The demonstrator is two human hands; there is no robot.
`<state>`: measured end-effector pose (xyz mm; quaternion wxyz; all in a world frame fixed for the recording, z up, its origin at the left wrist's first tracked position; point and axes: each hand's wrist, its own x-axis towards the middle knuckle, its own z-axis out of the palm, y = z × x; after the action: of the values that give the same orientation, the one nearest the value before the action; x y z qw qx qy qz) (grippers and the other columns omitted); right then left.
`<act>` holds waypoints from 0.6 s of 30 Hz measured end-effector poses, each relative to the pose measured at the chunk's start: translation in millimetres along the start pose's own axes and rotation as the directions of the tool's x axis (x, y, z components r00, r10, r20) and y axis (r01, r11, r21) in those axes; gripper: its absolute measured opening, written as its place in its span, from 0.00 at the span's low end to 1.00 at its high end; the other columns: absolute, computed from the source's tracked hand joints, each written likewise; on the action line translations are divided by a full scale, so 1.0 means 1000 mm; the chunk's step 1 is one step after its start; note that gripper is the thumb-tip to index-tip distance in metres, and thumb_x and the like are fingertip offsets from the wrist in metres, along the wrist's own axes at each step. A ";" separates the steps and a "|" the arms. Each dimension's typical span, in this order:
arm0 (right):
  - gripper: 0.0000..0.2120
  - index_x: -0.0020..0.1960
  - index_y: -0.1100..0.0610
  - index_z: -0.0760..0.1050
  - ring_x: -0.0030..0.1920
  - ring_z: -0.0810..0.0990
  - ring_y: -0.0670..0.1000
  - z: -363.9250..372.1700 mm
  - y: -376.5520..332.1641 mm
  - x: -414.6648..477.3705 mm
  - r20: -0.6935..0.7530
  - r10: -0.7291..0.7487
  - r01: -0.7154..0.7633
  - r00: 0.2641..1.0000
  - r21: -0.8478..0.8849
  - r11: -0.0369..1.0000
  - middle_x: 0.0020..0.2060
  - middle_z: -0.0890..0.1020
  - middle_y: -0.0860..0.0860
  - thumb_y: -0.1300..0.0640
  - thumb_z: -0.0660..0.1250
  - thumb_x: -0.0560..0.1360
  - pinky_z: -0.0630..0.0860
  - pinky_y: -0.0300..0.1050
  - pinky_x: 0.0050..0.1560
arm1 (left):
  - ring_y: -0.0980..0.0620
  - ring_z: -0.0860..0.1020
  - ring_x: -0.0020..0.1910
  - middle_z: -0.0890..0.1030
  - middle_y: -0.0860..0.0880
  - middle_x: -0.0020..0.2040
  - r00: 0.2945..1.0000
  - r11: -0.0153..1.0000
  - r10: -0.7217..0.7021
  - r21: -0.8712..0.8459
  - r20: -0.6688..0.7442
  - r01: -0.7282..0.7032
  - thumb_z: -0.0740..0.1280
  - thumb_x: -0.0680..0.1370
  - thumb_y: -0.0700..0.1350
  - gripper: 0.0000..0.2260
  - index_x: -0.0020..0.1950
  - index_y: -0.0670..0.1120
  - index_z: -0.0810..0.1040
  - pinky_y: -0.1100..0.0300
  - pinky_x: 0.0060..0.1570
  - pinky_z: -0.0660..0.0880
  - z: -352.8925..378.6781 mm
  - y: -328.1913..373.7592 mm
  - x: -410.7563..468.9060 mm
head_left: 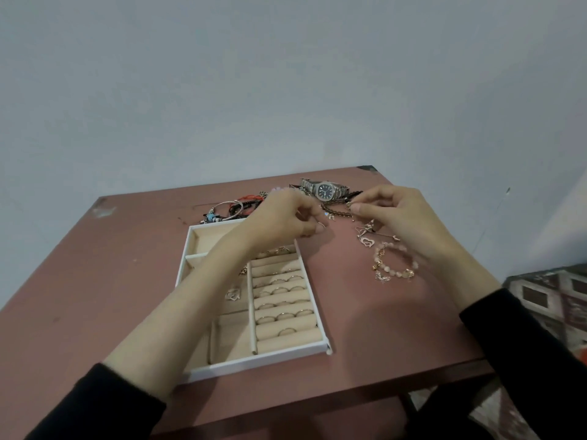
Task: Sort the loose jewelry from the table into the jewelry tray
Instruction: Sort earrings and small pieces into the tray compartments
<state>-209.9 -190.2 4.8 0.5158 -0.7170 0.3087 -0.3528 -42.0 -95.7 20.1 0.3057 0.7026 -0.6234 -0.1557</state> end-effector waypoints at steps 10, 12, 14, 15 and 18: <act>0.03 0.42 0.57 0.80 0.33 0.79 0.46 0.068 -0.021 -0.020 0.141 -0.068 0.057 0.988 0.083 0.995 0.32 0.84 0.53 0.63 0.72 0.70 0.72 0.34 0.32 | 0.61 0.78 0.34 0.83 0.55 0.34 0.985 0.986 -0.151 -0.090 -0.085 0.143 0.73 0.71 0.44 0.04 0.43 0.52 0.83 0.73 0.35 0.71 -0.048 -0.014 -0.094; 0.02 0.42 0.58 0.80 0.34 0.80 0.46 0.080 -0.023 -0.025 0.176 -0.076 0.063 0.981 0.079 0.995 0.33 0.84 0.55 0.63 0.72 0.70 0.72 0.32 0.32 | 0.64 0.77 0.33 0.83 0.58 0.32 0.983 0.983 -0.170 -0.080 -0.072 0.164 0.73 0.70 0.44 0.04 0.43 0.53 0.83 0.76 0.33 0.68 -0.050 -0.018 -0.107; 0.02 0.43 0.60 0.80 0.33 0.80 0.45 0.090 -0.026 -0.030 0.198 -0.083 0.075 0.977 0.050 0.996 0.34 0.84 0.57 0.63 0.71 0.71 0.71 0.30 0.31 | 0.66 0.76 0.31 0.82 0.59 0.31 0.979 0.981 -0.189 -0.055 -0.073 0.185 0.74 0.69 0.43 0.05 0.42 0.53 0.84 0.77 0.33 0.68 -0.050 -0.022 -0.116; 0.02 0.44 0.61 0.80 0.33 0.80 0.45 0.093 -0.028 -0.032 0.205 -0.087 0.082 0.975 0.033 0.996 0.35 0.84 0.57 0.63 0.71 0.71 0.71 0.29 0.31 | 0.67 0.76 0.31 0.82 0.59 0.31 0.978 0.980 -0.197 -0.039 -0.073 0.195 0.74 0.69 0.43 0.05 0.42 0.52 0.84 0.77 0.32 0.68 -0.049 -0.023 -0.120; 0.01 0.43 0.58 0.81 0.37 0.83 0.51 0.099 -0.031 -0.037 0.237 -0.085 0.088 0.968 -0.003 0.996 0.36 0.84 0.57 0.62 0.71 0.71 0.78 0.38 0.38 | 0.69 0.75 0.29 0.82 0.58 0.34 0.978 0.979 -0.200 0.021 -0.059 0.202 0.73 0.71 0.41 0.06 0.43 0.52 0.84 0.77 0.31 0.68 -0.045 -0.026 -0.126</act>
<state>-146.5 -99.6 6.0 0.5282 -0.7702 0.2160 -0.2849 -16.4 38.1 17.9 0.2967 0.7702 -0.5422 -0.1576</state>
